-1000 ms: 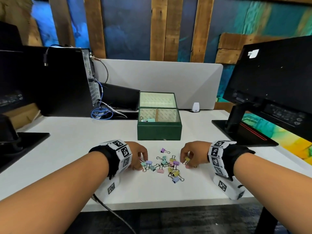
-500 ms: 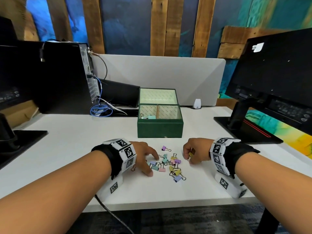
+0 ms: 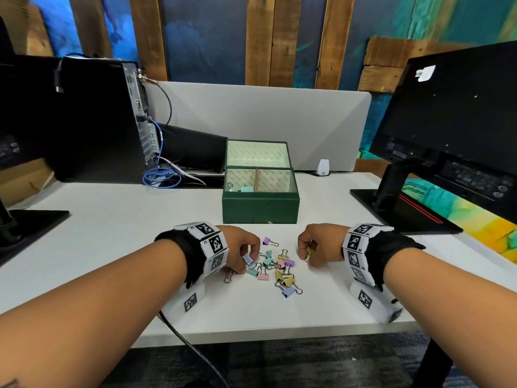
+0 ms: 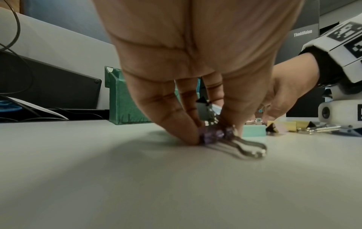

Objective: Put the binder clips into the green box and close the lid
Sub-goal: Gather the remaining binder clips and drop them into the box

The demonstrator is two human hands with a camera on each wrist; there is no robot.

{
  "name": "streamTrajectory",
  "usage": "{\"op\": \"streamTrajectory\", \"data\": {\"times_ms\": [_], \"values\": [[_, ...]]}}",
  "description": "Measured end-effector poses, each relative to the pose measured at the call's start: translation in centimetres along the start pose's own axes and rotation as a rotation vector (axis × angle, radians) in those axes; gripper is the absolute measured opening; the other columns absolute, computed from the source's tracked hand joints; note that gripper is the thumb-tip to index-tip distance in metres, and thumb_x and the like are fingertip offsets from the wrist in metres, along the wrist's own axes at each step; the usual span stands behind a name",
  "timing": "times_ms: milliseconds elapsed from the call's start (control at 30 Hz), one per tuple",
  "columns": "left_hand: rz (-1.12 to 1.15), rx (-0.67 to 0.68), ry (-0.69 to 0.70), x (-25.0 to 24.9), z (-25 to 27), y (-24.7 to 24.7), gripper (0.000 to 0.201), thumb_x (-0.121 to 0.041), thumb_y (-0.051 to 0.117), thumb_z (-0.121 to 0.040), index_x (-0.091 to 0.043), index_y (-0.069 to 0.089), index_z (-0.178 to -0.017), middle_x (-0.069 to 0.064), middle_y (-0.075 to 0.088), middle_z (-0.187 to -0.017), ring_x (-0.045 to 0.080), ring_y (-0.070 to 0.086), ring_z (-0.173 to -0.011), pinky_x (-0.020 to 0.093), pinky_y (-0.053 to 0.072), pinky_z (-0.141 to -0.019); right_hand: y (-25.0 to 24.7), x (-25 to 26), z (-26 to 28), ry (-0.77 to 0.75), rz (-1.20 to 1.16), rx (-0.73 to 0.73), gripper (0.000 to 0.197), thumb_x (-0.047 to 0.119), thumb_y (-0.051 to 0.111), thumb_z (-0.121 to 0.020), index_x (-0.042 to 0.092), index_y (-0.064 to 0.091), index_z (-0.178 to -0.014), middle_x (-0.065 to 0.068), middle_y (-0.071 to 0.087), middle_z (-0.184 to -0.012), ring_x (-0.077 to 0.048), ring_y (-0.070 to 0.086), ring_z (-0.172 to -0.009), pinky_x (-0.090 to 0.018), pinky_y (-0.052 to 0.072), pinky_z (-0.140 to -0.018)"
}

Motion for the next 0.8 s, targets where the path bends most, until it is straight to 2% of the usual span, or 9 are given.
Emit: {"op": "streamTrajectory", "data": {"times_ms": [200,333,400,467,567,633,700,800], "values": [[-0.020,-0.023,0.016,-0.5,-0.1,-0.4,0.022,-0.016,0.069,-0.077,-0.028,0.052,-0.085,-0.008,0.055,-0.092,0.015,0.050,-0.079,0.019,0.037,-0.059,-0.2,0.1,0.1,-0.002,-0.009,-0.007,0.015,0.012,0.065,-0.077,0.026,0.060,-0.082,0.013,0.047,-0.069,-0.003,0.044,-0.059,-0.016,0.037,-0.054],[-0.012,-0.091,0.010,-0.4,-0.2,-1.0,0.023,-0.014,0.067,-0.076,-0.029,0.051,-0.082,-0.010,0.051,-0.081,0.015,0.049,-0.081,0.022,0.040,-0.067,-0.5,0.1,0.2,0.005,-0.038,-0.017,0.013,0.012,0.063,-0.077,0.024,0.061,-0.081,0.013,0.049,-0.065,-0.002,0.044,-0.057,-0.016,0.036,-0.052],[0.006,-0.124,0.008,-0.2,-0.2,-1.4,0.023,-0.012,0.066,-0.076,-0.030,0.051,-0.081,-0.012,0.046,-0.072,0.015,0.049,-0.080,0.022,0.041,-0.066,-0.5,0.1,0.2,0.007,-0.036,-0.015,0.012,0.012,0.064,-0.077,0.024,0.061,-0.080,0.013,0.049,-0.064,-0.001,0.045,-0.057,-0.015,0.036,-0.051],[0.000,-0.128,0.005,-0.1,-0.2,-1.5,0.023,-0.012,0.066,-0.076,-0.029,0.051,-0.081,-0.013,0.044,-0.069,0.015,0.048,-0.079,0.018,0.037,-0.059,-0.4,0.0,0.2,0.018,-0.026,-0.007,0.013,0.012,0.066,-0.076,0.023,0.060,-0.082,0.013,0.048,-0.070,-0.005,0.047,-0.061,-0.017,0.037,-0.052],[-0.001,-0.122,0.004,-0.1,-0.1,-1.6,0.023,-0.012,0.067,-0.076,-0.029,0.052,-0.082,-0.014,0.044,-0.069,0.015,0.048,-0.078,0.017,0.035,-0.056,-0.1,-0.4,0.1,0.043,-0.003,0.010,0.015,0.015,0.068,-0.075,0.024,0.059,-0.084,0.006,0.054,-0.087,-0.015,0.052,-0.078,-0.019,0.041,-0.062],[0.007,-0.122,0.003,-0.1,-0.1,-1.6,0.023,-0.013,0.068,-0.076,-0.028,0.052,-0.082,-0.014,0.044,-0.069,0.015,0.049,-0.078,0.017,0.035,-0.056,-0.1,-0.6,0.0,0.049,-0.003,0.013,0.013,0.015,0.067,-0.076,0.025,0.060,-0.081,0.005,0.056,-0.091,-0.014,0.053,-0.078,-0.018,0.041,-0.062],[0.015,-0.121,0.005,0.0,-0.1,-1.6,0.022,-0.013,0.068,-0.076,-0.028,0.052,-0.081,-0.014,0.045,-0.069,0.015,0.049,-0.078,0.018,0.036,-0.056,0.0,-0.6,0.0,0.039,-0.015,0.019,0.015,0.015,0.067,-0.076,0.027,0.059,-0.071,0.008,0.058,-0.081,-0.009,0.052,-0.070,-0.018,0.042,-0.060],[0.035,-0.132,0.005,0.1,-0.2,-1.6,0.023,-0.013,0.068,-0.076,-0.030,0.051,-0.076,-0.013,0.047,-0.070,0.015,0.050,-0.077,0.018,0.038,-0.058,-0.1,-0.6,0.0,0.035,-0.040,0.029,0.024,0.015,0.068,-0.076,0.027,0.055,-0.060,0.012,0.057,-0.069,-0.010,0.054,-0.070,-0.021,0.046,-0.069]]}}
Point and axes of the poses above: each hand's wrist, its own z-axis away from the middle knuckle, its own y-axis out of the palm, x = y × z, the point moved 9 cm from there along -z, towards the middle knuckle
